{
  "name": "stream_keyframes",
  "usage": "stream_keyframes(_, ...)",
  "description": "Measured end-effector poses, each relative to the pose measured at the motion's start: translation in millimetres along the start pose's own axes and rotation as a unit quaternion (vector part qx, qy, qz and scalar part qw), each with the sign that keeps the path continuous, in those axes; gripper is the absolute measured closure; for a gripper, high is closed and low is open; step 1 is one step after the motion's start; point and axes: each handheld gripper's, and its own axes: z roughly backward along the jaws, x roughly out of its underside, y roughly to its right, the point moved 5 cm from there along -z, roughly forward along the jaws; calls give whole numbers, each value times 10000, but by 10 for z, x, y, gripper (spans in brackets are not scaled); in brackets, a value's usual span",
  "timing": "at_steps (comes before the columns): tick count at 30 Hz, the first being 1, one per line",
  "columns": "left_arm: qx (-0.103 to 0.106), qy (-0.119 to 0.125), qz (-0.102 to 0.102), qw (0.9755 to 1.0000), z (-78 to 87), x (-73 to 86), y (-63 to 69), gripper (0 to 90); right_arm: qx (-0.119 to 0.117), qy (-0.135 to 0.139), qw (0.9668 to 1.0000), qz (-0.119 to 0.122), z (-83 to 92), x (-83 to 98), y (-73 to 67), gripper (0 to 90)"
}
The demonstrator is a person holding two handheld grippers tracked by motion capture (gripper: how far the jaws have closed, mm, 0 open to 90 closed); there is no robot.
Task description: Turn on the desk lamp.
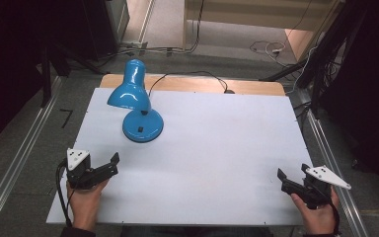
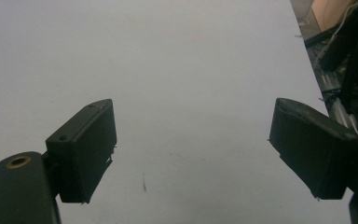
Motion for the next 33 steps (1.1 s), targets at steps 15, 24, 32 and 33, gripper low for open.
stream_keyframes(15, 78, -98, -145, 9998, -62, 38, 128, 67, -9, -172, 9993, -319, -156, 27, 160, 142)
stream_keyframes(24, 127, -106, -34, 9999, -63, 38, 130, 67, 70, -274, 9988, -404, -207, 38, 192, 135)
stream_keyframes(32, 37, -16, -95, 9999, -74, 27, 131, 73, 53, -353, 9985, -405, -201, 49, 168, 114)
stream_keyframes(33, 36, 0, -110, 9999, -72, 18, 132, 73, 53, -353, 9985, -405, -201, 49, 168, 114)
